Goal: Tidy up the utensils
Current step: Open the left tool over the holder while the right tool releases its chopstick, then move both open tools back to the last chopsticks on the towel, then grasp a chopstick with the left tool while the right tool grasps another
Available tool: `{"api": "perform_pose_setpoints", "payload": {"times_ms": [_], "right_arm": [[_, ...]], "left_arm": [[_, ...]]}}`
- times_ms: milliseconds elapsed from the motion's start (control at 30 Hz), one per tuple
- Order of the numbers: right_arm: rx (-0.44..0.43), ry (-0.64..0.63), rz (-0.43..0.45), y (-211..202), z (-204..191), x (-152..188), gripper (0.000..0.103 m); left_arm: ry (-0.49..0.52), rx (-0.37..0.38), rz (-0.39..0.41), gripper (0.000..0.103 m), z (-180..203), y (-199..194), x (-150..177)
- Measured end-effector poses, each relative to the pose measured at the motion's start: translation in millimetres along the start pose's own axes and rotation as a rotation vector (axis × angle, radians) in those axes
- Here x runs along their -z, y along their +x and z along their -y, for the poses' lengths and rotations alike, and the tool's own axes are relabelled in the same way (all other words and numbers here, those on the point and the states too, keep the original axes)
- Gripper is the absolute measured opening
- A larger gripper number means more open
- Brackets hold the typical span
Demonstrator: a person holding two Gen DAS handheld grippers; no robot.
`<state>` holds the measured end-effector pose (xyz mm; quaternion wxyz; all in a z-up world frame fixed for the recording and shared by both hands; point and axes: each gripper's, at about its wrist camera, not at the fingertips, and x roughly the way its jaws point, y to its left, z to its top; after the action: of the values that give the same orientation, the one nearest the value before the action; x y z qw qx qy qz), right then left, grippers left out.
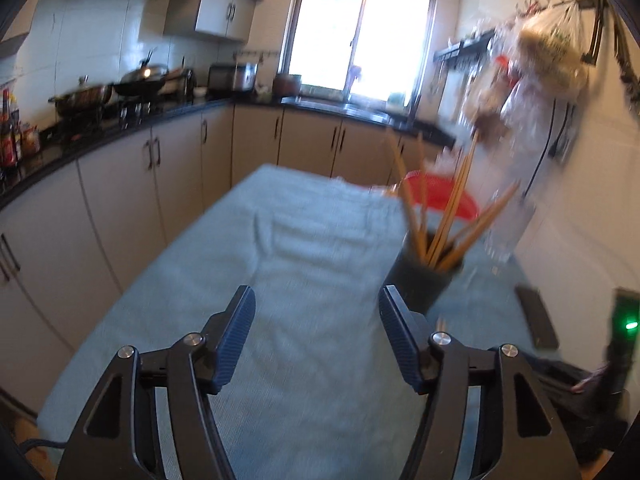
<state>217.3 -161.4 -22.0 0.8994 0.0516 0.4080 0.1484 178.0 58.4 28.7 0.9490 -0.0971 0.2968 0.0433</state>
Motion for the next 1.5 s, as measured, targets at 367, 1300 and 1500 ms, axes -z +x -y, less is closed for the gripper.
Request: {"api": "perform_pose_setpoints", "payload": {"times_ms": [367,1300,1500], "right_arm": [[0.052,-0.041,-0.149,51.1,-25.8,28.1,0.029],[0.206,-0.082,-0.276,46.8,33.9,23.2,0.009],[0.213,-0.064,-0.283,30.5,58.4,31.8,0.009]], "left_arm": [[0.024,-0.046,-0.066,0.063,-23.5,-6.3,30.5],[0.280,0.075,-0.271,0.063,64.0,49.3,49.5],[0.400,0.103,-0.350,0.063,113.4,88.7,57.3]]}}
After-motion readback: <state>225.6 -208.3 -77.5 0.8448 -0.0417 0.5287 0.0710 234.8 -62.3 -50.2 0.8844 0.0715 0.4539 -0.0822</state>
